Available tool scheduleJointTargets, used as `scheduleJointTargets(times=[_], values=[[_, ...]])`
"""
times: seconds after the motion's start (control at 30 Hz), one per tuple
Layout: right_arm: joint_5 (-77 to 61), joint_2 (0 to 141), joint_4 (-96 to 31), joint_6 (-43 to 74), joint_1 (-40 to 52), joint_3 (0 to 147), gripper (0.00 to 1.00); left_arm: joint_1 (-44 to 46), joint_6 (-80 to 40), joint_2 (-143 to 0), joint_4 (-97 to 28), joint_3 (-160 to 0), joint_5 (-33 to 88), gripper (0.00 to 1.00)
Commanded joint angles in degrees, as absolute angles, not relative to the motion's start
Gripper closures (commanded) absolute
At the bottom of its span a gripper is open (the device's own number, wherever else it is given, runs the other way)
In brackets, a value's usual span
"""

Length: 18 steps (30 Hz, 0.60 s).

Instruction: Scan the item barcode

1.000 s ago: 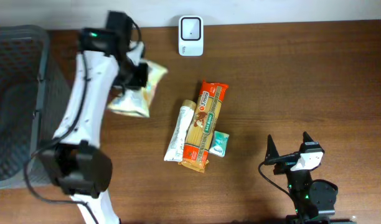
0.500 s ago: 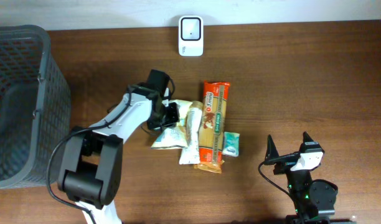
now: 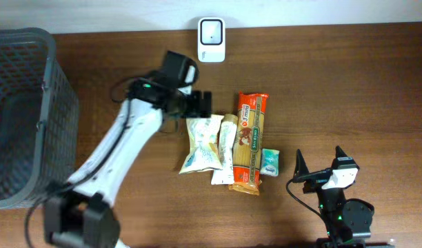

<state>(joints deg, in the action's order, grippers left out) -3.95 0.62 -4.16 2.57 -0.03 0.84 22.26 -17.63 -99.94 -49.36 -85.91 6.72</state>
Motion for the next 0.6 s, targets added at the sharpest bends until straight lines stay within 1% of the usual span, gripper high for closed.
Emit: scheduleJointTargets(times=[0.0, 0.1, 0.17, 0.23, 0.3, 0.43, 0.47, 0.5, 0.53, 0.57], values=[[-3.4, 0.21, -4.08, 2.13, -0.4, 0.32, 0.01, 13.82, -8.4, -88.2, -49.34, -90.89, 4.4, 0.01], [-3.4, 0.21, -4.05, 2.13, -0.4, 0.32, 0.01, 2.85, -7.14, -80.34, -47.83, -91.29, 4.43, 0.01], [-3.4, 0.21, -4.08, 2.13, -0.4, 0.32, 0.01, -3.79, -7.14, -78.7, -47.88, -91.29, 4.4, 0.01], [-3.4, 0.21, -4.08, 2.13, -0.4, 0.32, 0.01, -8.14, -7.14, -78.96, -48.53, -91.22, 4.38, 0.01], [-3.4, 0.21, -4.08, 2.13, -0.4, 0.32, 0.01, -11.97, -7.14, -79.0, -50.24, -91.22, -1.93, 0.01], [-3.4, 0.21, -4.08, 2.13, -0.4, 0.32, 0.01, -12.6, -6.02, -79.0, -50.24, -91.22, -1.96, 0.01], [-3.4, 0.21, -4.05, 2.13, -0.4, 0.32, 0.01, -12.6, -2.55, -79.0, -50.22, -91.22, -1.93, 0.01], [-3.4, 0.21, -4.05, 2.13, -0.4, 0.32, 0.02, -12.6, 4.27, -79.0, -50.19, -91.22, -1.91, 0.01], [-3.4, 0.21, -4.08, 2.13, -0.4, 0.32, 0.01, -12.6, 7.03, -79.0, -50.19, -91.22, -1.96, 0.01], [-3.4, 0.21, -4.08, 2.13, -0.4, 0.32, 0.01, -12.6, 7.01, -79.07, -50.22, -91.22, -1.96, 0.01]])
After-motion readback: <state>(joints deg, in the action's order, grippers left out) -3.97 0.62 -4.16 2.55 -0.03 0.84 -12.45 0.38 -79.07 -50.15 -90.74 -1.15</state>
